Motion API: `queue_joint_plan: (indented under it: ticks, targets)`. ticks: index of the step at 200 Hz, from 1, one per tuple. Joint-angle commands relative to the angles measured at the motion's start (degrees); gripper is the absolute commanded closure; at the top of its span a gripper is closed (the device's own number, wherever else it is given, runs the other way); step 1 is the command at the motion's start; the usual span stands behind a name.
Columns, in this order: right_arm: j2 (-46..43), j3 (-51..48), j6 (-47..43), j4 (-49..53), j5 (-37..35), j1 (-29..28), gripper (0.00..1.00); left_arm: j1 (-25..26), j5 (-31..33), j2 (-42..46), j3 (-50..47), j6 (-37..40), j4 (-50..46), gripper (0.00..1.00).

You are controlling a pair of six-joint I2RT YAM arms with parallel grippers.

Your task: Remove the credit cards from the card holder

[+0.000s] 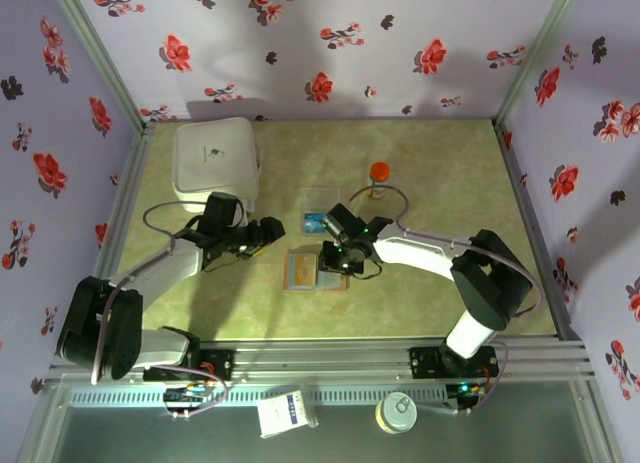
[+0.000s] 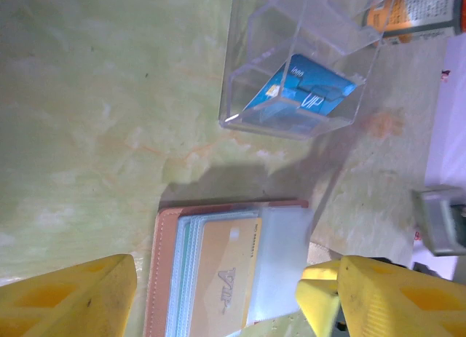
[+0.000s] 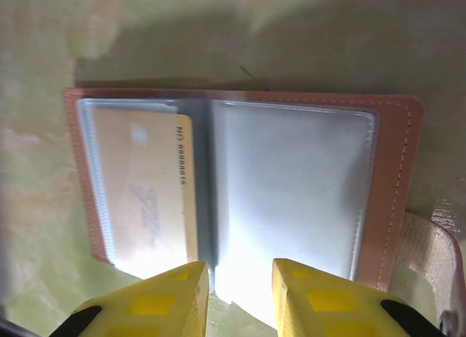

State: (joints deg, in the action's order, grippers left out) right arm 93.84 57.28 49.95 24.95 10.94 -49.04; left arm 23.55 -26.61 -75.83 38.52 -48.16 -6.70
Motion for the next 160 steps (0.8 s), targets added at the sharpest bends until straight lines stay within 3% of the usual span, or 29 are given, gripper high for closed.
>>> queue_joint_plan:
  ticks: [1,34,62,102,160]
  targets:
    - [-1.7,1.4,1.0,-0.5,-1.1,-0.4,0.71,1.0,-0.2,-1.9,1.3,-0.7,-1.2,0.32]
    - [-1.2,1.6,2.3,-4.3,0.5,-0.4,0.71,2.9,0.0,-4.3,1.3,-0.9,-1.1,0.43]
    - [0.6,1.7,3.3,-7.1,2.1,-0.3,0.72,4.8,0.0,-6.3,1.8,-1.1,-0.9,0.61]
    - [2.8,1.6,4.0,-9.7,3.6,-0.2,0.74,7.1,-0.1,-8.9,2.3,-1.1,-0.9,0.78]
    - [4.7,1.0,4.1,-10.6,4.5,-0.1,0.74,8.6,-0.9,-11.2,2.7,-1.2,-0.9,0.91]
